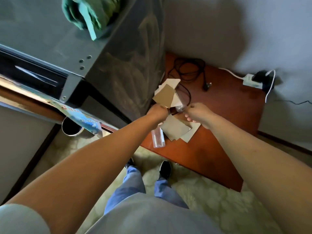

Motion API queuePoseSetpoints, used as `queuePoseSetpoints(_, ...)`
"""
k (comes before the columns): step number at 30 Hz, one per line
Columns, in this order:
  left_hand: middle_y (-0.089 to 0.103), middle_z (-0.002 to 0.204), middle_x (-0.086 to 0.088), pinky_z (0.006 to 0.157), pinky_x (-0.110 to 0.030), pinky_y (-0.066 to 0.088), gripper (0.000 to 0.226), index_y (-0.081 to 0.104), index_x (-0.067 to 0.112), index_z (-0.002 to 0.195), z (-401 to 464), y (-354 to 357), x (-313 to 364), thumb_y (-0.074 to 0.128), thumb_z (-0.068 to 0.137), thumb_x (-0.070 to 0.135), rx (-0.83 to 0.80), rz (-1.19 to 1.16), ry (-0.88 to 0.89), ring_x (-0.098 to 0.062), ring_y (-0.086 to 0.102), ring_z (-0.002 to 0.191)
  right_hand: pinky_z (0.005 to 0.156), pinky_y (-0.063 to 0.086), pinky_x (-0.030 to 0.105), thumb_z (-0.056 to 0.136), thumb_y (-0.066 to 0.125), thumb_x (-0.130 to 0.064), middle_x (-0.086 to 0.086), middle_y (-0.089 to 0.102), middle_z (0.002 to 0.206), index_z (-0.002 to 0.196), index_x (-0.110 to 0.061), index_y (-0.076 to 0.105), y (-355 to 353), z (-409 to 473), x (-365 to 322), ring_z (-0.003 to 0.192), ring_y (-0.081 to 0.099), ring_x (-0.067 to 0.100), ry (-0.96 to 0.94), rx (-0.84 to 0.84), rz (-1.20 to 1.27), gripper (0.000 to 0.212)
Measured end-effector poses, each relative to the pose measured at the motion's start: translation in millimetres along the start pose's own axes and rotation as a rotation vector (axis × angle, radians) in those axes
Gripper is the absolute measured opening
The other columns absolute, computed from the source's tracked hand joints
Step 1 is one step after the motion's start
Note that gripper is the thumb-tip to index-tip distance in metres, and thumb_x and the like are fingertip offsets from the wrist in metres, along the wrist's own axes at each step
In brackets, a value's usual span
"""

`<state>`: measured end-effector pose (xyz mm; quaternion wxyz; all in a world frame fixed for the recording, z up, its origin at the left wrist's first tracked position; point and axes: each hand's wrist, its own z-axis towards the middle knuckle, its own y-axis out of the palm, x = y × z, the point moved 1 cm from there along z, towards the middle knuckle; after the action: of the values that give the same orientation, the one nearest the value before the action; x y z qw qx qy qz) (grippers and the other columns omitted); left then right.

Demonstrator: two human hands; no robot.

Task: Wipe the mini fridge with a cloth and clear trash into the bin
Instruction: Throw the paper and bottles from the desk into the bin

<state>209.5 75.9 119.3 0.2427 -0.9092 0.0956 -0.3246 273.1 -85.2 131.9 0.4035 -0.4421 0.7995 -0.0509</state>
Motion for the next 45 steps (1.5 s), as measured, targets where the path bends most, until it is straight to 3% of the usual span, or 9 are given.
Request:
queuePoseSetpoints(3, 0.065, 0.098, -0.016, 0.058, -0.028, 0.044, 0.021, 0.065, 0.002, 0.105, 19, 21, -27, 0.057, 0.092, 0.017, -0.005, 0.094, -0.076, -0.029, 0.068, 0.086, 0.066, 0.045, 0.034, 0.092, 0.059, -0.021, 0.004, 0.059, 0.078, 0.076, -0.018, 0.061, 17, 10, 23, 0.073, 0.056, 0.021, 0.010, -0.038, -0.047, 0.017)
queuePoseSetpoints(5, 0.063, 0.115, -0.014, 0.060, -0.027, 0.044, 0.032, 0.062, 0.008, 0.122, 25, 33, -38, 0.061, 0.091, 0.017, -0.031, 0.173, -0.102, -0.029, 0.065, 0.096, 0.086, 0.053, 0.036, 0.094, 0.059, -0.020, 0.009, 0.065, 0.102, 0.103, -0.013, 0.069, 28, 16, 40, 0.096, 0.062, 0.026, 0.041, -0.081, -0.120, 0.016)
queuePoseSetpoints(8, 0.053, 0.130, -0.009, 0.085, -0.036, 0.055, 0.059, 0.049, 0.019, 0.138, 34, 50, -53, 0.069, 0.084, 0.024, 0.019, 0.214, -0.163, -0.031, 0.059, 0.112, 0.086, 0.053, 0.033, 0.094, 0.055, -0.012, 0.013, 0.065, 0.119, 0.122, -0.004, 0.063, 37, 16, 63, 0.100, 0.062, 0.023, 0.090, -0.108, -0.245, 0.030)
queuePoseSetpoints(12, 0.032, 0.151, -0.009, 0.107, -0.041, 0.046, 0.080, 0.033, 0.022, 0.151, 41, 72, -70, 0.071, 0.081, 0.022, 0.084, 0.283, -0.165, -0.034, 0.041, 0.134, 0.093, 0.053, 0.043, 0.093, 0.060, -0.018, 0.007, 0.055, 0.118, 0.131, -0.008, 0.053, 47, 15, 87, 0.109, 0.060, 0.029, 0.102, -0.075, -0.241, 0.039)
queuePoseSetpoints(18, 0.030, 0.148, -0.013, 0.109, -0.041, 0.040, 0.079, 0.023, 0.015, 0.150, 48, 82, -84, 0.068, 0.085, 0.015, 0.207, 0.310, -0.071, -0.036, 0.037, 0.135, 0.055, 0.046, 0.025, 0.088, 0.068, -0.016, 0.010, 0.028, 0.147, 0.146, -0.038, 0.031, 78, 41, 120, 0.083, 0.061, 0.026, 0.044, 0.037, -0.269, 0.072)
queuePoseSetpoints(25, 0.040, 0.143, -0.014, 0.099, -0.043, 0.046, 0.039, 0.052, 0.016, 0.132, 57, 86, -97, 0.058, 0.094, 0.016, 0.267, 0.423, 0.059, -0.035, 0.042, 0.131, 0.078, 0.057, 0.037, 0.084, 0.074, -0.026, 0.013, 0.031, 0.142, 0.144, -0.025, 0.037, 101, 58, 125, 0.101, 0.063, 0.035, 0.027, 0.123, -0.479, 0.070)
queuePoseSetpoints(30, 0.042, 0.139, -0.015, 0.097, -0.047, 0.051, 0.034, 0.053, 0.014, 0.133, 54, 91, -99, 0.050, 0.099, 0.016, 0.286, 0.504, 0.183, -0.036, 0.039, 0.136, 0.104, 0.038, 0.044, 0.071, 0.078, -0.053, 0.012, 0.038, 0.143, 0.140, -0.011, 0.040, 105, 64, 133, 0.133, 0.038, 0.034, -0.081, 0.343, -0.783, 0.089)
queuePoseSetpoints(40, 0.044, 0.135, -0.007, 0.099, -0.042, 0.040, 0.031, 0.058, 0.020, 0.121, 45, 110, -92, 0.050, 0.092, 0.014, 0.146, 0.562, 0.303, -0.033, 0.045, 0.127, 0.118, 0.022, 0.046, 0.068, 0.072, -0.062, 0.013, 0.037, 0.146, 0.139, -0.008, 0.046, 95, 83, 149, 0.141, 0.028, 0.034, -0.104, 0.287, -0.929, 0.093)
queuePoseSetpoints(45, 0.046, 0.131, -0.005, 0.097, -0.039, 0.040, 0.034, 0.059, 0.022, 0.120, 46, 117, -91, 0.052, 0.089, 0.011, 0.121, 0.556, 0.308, -0.030, 0.045, 0.124, 0.115, 0.029, 0.044, 0.066, 0.075, -0.064, 0.016, 0.037, 0.139, 0.133, -0.011, 0.047, 84, 85, 146, 0.133, 0.036, 0.035, -0.114, 0.232, -0.933, 0.090)
